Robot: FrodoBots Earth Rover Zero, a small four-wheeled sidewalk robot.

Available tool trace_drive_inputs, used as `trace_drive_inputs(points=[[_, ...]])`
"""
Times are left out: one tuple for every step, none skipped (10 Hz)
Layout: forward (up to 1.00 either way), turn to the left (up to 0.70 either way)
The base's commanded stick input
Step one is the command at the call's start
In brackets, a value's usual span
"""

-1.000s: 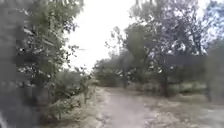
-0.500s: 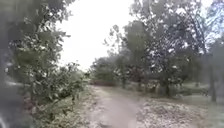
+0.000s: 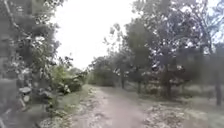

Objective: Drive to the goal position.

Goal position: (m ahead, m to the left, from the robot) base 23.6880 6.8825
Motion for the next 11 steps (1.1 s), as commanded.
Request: trace_drive_inputs(points=[[0.7,0.0],[0.7,0.0],[0.7,0.0],[0.7,0.0],[0.7,0.0],[0.7,0.0],[0.7,0.0],[0.7,0.0],[0.7,0.0],[0.7,0.0],[0.7,0.0]])
